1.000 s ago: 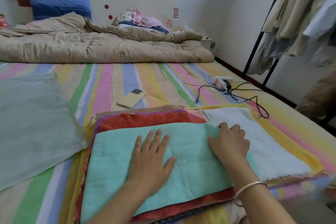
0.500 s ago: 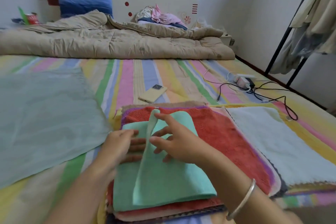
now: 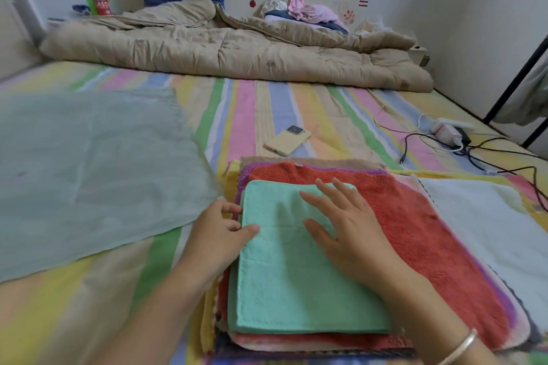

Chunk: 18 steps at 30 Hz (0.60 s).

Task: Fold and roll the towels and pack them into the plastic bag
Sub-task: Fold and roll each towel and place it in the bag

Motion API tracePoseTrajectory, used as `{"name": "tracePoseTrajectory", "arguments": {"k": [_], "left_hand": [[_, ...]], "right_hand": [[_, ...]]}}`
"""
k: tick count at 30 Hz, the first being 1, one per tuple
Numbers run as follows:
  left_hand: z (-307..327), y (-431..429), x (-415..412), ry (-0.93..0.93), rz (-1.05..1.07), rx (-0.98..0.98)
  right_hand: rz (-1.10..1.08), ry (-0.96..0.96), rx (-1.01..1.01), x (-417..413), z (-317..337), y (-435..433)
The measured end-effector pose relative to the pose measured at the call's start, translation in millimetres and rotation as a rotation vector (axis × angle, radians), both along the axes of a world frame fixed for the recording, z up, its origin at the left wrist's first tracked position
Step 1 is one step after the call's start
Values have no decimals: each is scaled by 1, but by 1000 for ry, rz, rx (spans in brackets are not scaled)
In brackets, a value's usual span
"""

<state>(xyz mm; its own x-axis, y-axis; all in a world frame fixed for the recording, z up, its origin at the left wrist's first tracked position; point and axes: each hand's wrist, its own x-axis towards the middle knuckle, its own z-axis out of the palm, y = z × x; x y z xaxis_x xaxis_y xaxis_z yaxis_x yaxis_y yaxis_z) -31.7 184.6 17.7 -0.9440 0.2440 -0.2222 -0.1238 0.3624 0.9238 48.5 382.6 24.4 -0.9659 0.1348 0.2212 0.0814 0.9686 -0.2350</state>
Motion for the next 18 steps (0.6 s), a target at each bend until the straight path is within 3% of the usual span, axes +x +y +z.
{"name": "tracePoseTrajectory", "arguments": {"k": [5,12,14,16,18], "left_hand": [[-7,-9,-3,-104,27,76],[-10,-9,-6,-93,-33,-22],[-5,-8,-3,111,-72,-264],[4,1,6,440,-55,-530],[14,15,21,731,-13,-535]], "right_hand": [[-19,-211,59,3,-9,-2],[-2,-214,98,5,-24,-7],[-8,-197,113,5,-28,-9],[-12,-173,127,4,-33,-10],[-11,-141,110,4,-36,-9]]}}
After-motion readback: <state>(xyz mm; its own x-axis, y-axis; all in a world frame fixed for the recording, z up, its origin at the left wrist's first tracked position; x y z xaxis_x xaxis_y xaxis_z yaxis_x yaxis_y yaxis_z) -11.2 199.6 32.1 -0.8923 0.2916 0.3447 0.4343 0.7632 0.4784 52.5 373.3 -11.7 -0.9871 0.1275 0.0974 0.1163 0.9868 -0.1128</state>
